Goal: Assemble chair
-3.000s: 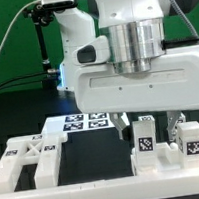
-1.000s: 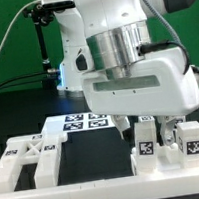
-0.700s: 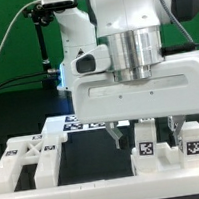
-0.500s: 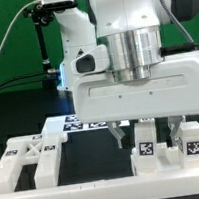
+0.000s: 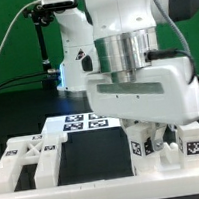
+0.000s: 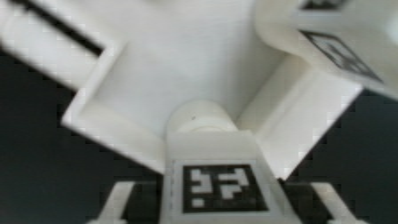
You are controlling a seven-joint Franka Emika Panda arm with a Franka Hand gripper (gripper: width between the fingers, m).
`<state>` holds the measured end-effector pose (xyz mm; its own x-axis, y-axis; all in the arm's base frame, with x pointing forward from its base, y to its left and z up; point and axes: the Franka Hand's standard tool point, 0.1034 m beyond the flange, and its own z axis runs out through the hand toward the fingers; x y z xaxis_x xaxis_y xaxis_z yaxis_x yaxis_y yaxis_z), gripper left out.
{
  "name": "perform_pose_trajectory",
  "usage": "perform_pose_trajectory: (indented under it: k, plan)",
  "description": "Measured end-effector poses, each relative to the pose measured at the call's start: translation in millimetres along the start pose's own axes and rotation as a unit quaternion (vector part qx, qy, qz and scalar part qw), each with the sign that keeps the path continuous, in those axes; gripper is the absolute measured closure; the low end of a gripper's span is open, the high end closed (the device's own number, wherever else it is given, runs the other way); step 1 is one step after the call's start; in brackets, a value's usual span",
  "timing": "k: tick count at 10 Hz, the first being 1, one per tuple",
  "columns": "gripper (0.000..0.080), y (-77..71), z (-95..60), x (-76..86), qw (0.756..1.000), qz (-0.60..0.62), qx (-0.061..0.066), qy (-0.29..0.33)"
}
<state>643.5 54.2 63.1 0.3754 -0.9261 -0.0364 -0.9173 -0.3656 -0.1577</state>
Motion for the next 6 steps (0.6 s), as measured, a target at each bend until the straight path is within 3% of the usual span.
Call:
perform_pose_trajectory:
  k: [3,6]
  plan:
    - [0.0528,-0.7,3.8,-4.2,0.980,0.198,0.008,-0.017]
    - [0.0528,0.7,3.3,-3.8,0.989,0.146,0.003,-0.017]
